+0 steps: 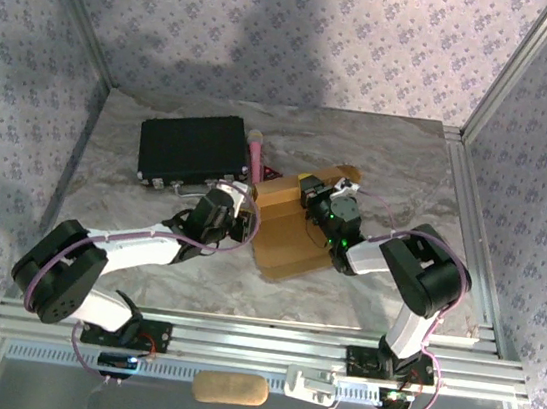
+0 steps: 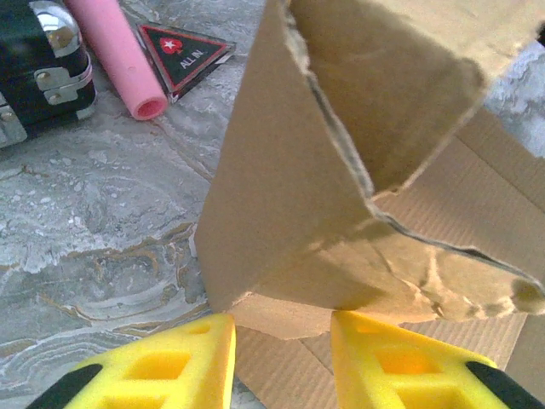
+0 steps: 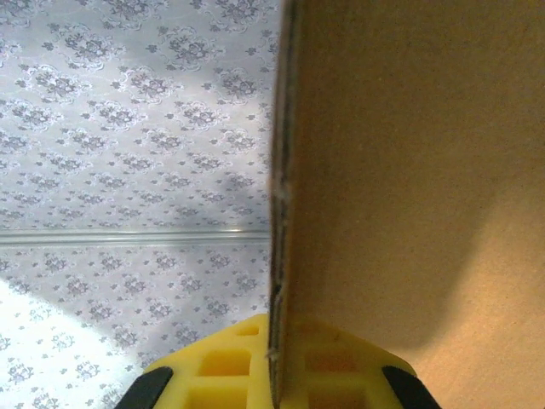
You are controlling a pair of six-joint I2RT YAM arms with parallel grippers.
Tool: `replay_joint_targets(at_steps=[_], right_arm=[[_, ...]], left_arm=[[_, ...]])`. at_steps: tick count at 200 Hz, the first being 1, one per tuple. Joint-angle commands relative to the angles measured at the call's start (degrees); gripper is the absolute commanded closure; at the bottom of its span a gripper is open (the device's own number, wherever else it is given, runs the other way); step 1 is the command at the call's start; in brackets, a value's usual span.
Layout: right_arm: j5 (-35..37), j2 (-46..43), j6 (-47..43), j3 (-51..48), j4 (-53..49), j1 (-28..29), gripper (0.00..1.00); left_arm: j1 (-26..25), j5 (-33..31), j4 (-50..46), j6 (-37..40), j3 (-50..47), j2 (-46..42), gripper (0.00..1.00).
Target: Fold the paper box
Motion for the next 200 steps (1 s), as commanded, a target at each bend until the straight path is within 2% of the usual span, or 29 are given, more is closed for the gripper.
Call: replay_joint_targets(at_steps=[1,68,123,200], right_arm=[[-1.54,1.82,0.23,0.72,0.33,-0.40,1.00],[-1.98,2.62,-1.52,-0.58,1.84,-0.05,1.00],[-1.29,6.64,-3.00,-0.80,6.78,1.09,1.00],[0.70,6.70,-6.27,-2.09,6.88,2.74,1.00]], left_arm=[[0.22,1.05,-0.94,3.83,2.97,1.46,0.68],[0.23,-1.62,2.24,5.39,5.34,6.12,0.70],[0.21,-4.66,6.01,4.18,4.47,7.67,0.71],[-0.88,-8.30,8.39,1.41,4.85,7.88,0.71]])
